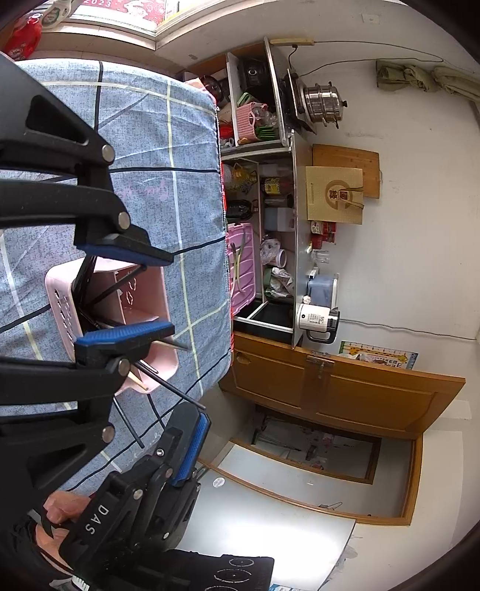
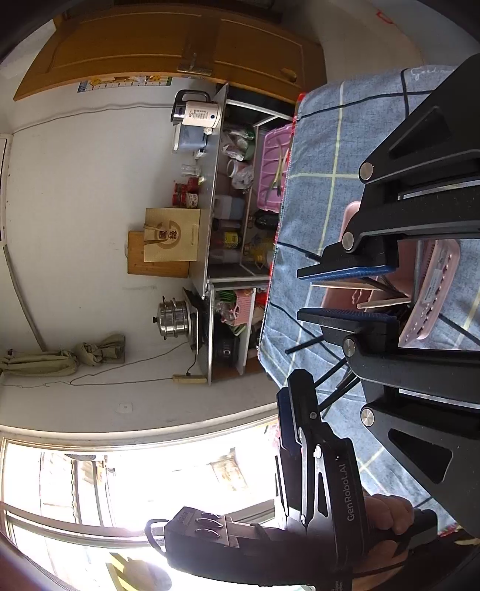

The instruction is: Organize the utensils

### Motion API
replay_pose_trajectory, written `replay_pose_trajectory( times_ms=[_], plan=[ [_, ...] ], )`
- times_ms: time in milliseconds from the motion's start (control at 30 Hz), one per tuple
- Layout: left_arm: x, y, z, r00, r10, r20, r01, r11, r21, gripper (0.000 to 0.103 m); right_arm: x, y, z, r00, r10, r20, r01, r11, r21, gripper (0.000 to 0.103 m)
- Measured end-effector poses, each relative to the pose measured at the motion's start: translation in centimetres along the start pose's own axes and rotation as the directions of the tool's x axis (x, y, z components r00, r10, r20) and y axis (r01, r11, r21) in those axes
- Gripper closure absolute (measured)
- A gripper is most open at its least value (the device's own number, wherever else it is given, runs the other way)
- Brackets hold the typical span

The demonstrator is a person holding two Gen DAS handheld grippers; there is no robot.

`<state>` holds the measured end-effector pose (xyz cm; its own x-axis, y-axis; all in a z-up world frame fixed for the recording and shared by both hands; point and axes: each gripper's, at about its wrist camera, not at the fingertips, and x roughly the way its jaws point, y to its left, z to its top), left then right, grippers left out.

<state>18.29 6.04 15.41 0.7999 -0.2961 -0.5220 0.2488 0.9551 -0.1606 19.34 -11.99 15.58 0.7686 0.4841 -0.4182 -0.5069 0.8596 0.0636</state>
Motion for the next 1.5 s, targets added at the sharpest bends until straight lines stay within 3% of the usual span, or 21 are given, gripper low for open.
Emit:
replay_pose_trajectory(
  times_ms=[167,300,600,833,1167,1500],
  plan=[
    [-2.3,-0.6,-0.2,0.999,0.010,0.042,-0.011,1.000,0.014,0.067,-2.2,-0.1,-0.5,0.999,-0.010,0.032,0.009,1.000,0.005,0.087],
    [-4.1,-0.7,-1.0,0.997,0.010,0.071,-0.011,1.000,0.011,0.066,-4.0,-0.3,-1.4,0.999,-0.012,0.048,0.012,1.000,0.014,0.080],
    [-7.5,-2.0,-5.4,0.992,0.028,0.126,-0.028,1.000,0.001,0.061,-7.4,-0.3,-5.0,0.998,-0.035,0.056,0.033,0.999,0.032,0.079],
    [-7.9,-3.1,-9.1,0.990,0.038,0.134,-0.034,0.999,-0.028,0.059,-8.6,0.2,-8.2,0.998,-0.062,0.031,0.060,0.997,0.046,0.078],
    [-7.1,-4.8,-14.0,0.989,0.109,0.102,-0.106,0.994,-0.034,0.059,-9.7,1.3,-12.5,0.995,-0.099,-0.007,0.100,0.994,0.052,0.078],
    [-7.1,-6.0,-16.8,0.986,0.126,0.107,-0.124,0.992,-0.028,0.059,-10.4,2.1,-14.7,0.994,-0.113,0.001,0.112,0.992,0.055,0.077]
  ],
)
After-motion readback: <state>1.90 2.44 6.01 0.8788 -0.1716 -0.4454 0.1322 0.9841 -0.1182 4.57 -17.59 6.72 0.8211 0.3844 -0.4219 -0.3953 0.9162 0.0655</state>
